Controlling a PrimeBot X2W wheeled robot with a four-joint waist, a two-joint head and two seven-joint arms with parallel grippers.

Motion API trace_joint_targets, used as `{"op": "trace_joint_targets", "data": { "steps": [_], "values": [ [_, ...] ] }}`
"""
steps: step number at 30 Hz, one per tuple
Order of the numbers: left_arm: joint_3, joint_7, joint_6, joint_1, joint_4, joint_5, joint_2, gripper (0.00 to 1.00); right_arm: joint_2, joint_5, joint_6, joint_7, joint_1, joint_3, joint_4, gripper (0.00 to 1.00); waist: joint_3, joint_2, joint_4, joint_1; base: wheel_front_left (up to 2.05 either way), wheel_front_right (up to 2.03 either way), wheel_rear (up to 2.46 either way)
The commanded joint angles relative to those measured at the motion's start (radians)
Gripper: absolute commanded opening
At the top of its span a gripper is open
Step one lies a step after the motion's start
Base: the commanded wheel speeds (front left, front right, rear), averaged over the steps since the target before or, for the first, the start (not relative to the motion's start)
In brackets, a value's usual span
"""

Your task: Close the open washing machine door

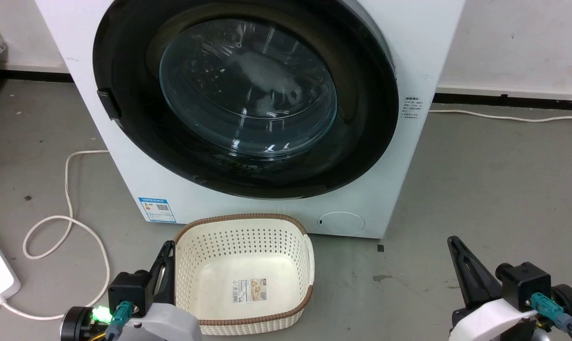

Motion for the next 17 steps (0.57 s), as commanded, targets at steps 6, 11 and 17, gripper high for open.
{"op": "trace_joint_targets", "data": {
  "steps": [6,11,17],
  "values": [
    [0.007,0.016,0.012,-0.016,-0.010,0.010,-0.001,0.00,0.005,-0.007,-0.001,0.017,-0.014,0.006,-0.007,0.00,-0.002,0.0000,-0.002,0.0000,0.00,0.00,0.00],
    [0.011,0.031,0.018,-0.018,-0.016,0.014,-0.001,0.00,0.005,-0.008,-0.001,0.032,-0.015,0.011,-0.009,0.00,-0.004,0.0000,-0.003,0.0000,0.00,0.00,0.00],
    [0.012,0.034,0.019,-0.018,-0.017,0.015,-0.001,0.00,0.005,-0.008,-0.001,0.036,-0.016,0.013,-0.009,0.00,-0.005,0.0000,-0.004,0.0000,0.00,0.00,0.00]
  ]
}}
